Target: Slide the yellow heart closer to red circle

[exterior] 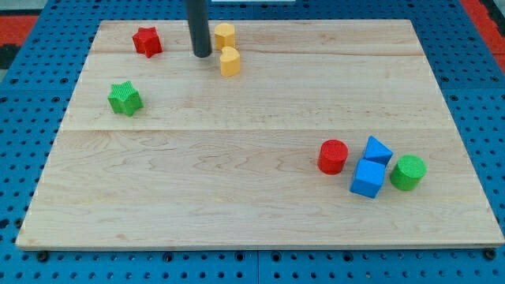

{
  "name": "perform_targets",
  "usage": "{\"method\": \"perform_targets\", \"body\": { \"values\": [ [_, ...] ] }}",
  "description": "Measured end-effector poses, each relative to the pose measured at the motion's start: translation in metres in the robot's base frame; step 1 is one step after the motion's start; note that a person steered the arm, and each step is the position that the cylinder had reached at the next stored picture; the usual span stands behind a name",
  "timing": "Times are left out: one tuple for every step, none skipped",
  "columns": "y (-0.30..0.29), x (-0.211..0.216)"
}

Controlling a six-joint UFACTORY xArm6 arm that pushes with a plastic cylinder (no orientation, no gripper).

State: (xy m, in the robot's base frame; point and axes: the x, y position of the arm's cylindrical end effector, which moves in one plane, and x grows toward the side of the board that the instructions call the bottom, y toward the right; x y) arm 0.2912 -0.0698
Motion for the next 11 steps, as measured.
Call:
{"method": "perform_targets", "body": {
  "values": [
    [0.049,0.072],
    [0.037,0.069],
    [-0.016,0.02],
    [-0.004,-0.004],
    [0.077,0.041],
    [0.131,0.084],
    [0.135,0.078],
    [0.155,0.087],
    [0.166,0.088],
    [0.175,0.113],
    [0.175,0.149]
  ]
}}
